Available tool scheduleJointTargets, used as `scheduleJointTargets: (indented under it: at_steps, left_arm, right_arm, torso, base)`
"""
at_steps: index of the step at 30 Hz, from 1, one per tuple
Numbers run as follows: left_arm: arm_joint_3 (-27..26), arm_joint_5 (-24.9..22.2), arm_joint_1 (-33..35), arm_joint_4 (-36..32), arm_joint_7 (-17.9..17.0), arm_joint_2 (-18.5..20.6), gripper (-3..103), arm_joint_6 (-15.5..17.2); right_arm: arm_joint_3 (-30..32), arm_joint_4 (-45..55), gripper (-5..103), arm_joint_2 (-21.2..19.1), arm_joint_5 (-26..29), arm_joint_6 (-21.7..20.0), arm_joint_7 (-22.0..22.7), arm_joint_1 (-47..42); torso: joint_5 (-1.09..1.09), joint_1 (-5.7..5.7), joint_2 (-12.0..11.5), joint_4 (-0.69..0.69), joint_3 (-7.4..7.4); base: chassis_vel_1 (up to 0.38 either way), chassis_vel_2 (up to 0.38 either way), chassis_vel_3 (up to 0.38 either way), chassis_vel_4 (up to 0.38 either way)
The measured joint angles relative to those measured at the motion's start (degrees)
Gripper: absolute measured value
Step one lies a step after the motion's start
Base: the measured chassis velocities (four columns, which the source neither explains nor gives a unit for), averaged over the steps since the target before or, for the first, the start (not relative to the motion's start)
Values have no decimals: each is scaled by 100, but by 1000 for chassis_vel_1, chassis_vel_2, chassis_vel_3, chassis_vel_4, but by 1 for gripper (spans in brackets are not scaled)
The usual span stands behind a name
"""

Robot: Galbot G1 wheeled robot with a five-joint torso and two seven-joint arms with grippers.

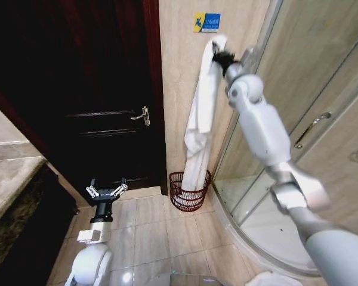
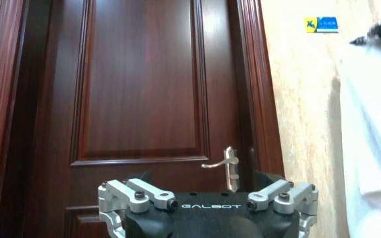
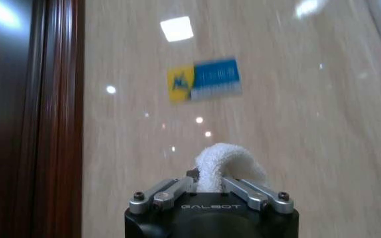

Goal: Discard the used towel into the hamper.

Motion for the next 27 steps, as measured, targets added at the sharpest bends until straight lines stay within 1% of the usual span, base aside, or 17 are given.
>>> scheduleJointTargets:
  at_steps: [2, 3, 5, 7, 10, 11, 15, 16, 18, 19, 20, 22, 24, 27]
  left_arm:
    - [-7, 7, 24, -2, 3, -17, 100, -7]
    - [-7, 7, 24, -2, 3, -17, 100, -7]
    - [-17, 9, 43, -9, 5, -35, 100, -20]
    - [-22, 10, 48, -10, 5, -37, 100, -23]
    - [-31, 11, 64, -11, 12, -47, 100, -46]
    - [-31, 11, 64, -11, 12, -47, 100, -46]
    - [-24, 17, 88, -35, 21, -44, 100, -61]
    - [-24, 17, 88, -35, 21, -44, 100, -61]
    - [-20, 26, 99, -43, 26, -21, 100, -62]
    - [-20, 26, 99, -43, 26, -21, 100, -62]
    - [-20, 28, 103, -45, 27, -12, 100, -62]
    - [-12, 30, 108, -51, 28, -9, 100, -62]
    - [-2, 39, 114, -51, 27, -9, 100, -63]
    - [38, 83, 133, -25, 37, -11, 100, -99]
  right_arm:
    - [14, 265, 4, -29, 7, 4, 56, -442]
    - [14, 265, 4, -29, 7, 4, 56, -442]
    - [37, 497, 4, -98, -15, 9, 83, -803]
    - [49, 547, 4, -119, -32, 13, 88, -909]
    - [176, 733, 4, -204, -246, 66, 70, -1584]
    - [176, 733, 4, -204, -246, 66, 70, -1584]
    - [418, 731, 4, -171, -556, 174, -72, -2287]
    - [418, 731, 4, -171, -556, 174, -72, -2287]
    - [594, 643, 4, -111, -849, 287, -205, -2660]
    - [594, 643, 4, -111, -849, 287, -205, -2660]
    - [671, 585, 4, -89, -999, 359, -278, -2791]
    - [769, 564, 4, -70, -1125, 429, -346, -2992]
    - [818, 580, 4, -62, -1150, 445, -359, -3094]
    - [965, 656, 4, -13, -1227, 488, -400, -3403]
  torso:
    - [0, -51, -110, 0, -57]
    - [0, -51, -110, 0, -57]
    - [-1, -94, -199, 0, -107]
    - [-1, -104, -221, 0, -119]
    - [0, -166, -362, -1, -196]
    - [0, -166, -362, -1, -196]
    - [1, -227, -500, -1, -272]
    - [1, -227, -500, -1, -272]
    - [0, -271, -590, 0, -320]
    - [0, -271, -590, 0, -320]
    - [1, -290, -633, -1, -343]
    - [1, -321, -702, -1, -381]
    - [1, -340, -744, -1, -403]
    - [0, -396, -866, -1, -472]
  base:
    - [0, 0, 0, 0]
    - [0, 0, 0, 0]
    - [0, 0, 0, 0]
    - [0, 0, 0, 0]
    - [0, 0, 0, 0]
    - [0, 0, 0, 0]
    - [0, 0, 0, 0]
    - [0, 0, 0, 0]
    - [0, 0, 0, 0]
    - [0, 0, 0, 0]
    - [0, 0, 0, 0]
    - [0, 0, 0, 0]
    - [0, 0, 0, 0]
    - [0, 0, 0, 0]
